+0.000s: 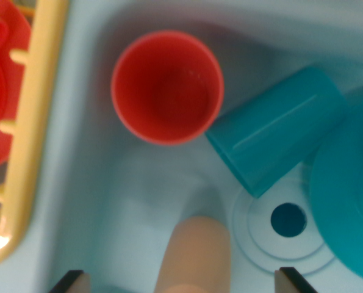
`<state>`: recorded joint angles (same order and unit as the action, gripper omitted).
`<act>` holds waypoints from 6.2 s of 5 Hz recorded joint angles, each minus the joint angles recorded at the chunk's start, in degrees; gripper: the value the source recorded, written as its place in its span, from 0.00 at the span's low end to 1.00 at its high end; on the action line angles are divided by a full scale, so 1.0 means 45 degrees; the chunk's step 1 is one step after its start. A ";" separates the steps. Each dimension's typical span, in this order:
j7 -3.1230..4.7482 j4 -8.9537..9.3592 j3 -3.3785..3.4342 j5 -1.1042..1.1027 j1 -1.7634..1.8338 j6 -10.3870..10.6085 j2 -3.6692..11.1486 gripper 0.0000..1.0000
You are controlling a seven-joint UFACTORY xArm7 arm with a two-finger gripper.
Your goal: Pick detergent from the sink
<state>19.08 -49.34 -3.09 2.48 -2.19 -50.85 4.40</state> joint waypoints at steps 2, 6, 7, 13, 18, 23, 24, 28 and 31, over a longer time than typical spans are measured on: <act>0.0126 0.0259 -0.0034 0.0026 -0.0024 0.0265 0.0013 0.00; 0.0238 0.0489 -0.0065 0.0049 -0.0045 0.0501 0.0026 0.00; 0.0239 0.0493 -0.0065 0.0050 -0.0046 0.0504 0.0026 0.00; 0.0239 0.0482 -0.0065 0.0049 -0.0046 0.0490 0.0022 1.00; 0.0214 0.0067 -0.0065 0.0032 -0.0045 -0.0071 -0.0126 1.00; 0.0180 -0.0483 -0.0065 0.0009 -0.0044 -0.0816 -0.0321 1.00; 0.0161 -0.0803 -0.0065 -0.0004 -0.0044 -0.1249 -0.0434 1.00; 0.0114 -0.1577 -0.0066 -0.0037 -0.0043 -0.2297 -0.0709 1.00; 0.0090 -0.1975 -0.0066 -0.0053 -0.0042 -0.2835 -0.0850 1.00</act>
<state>19.49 -58.22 -3.39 2.24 -2.38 -63.60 0.57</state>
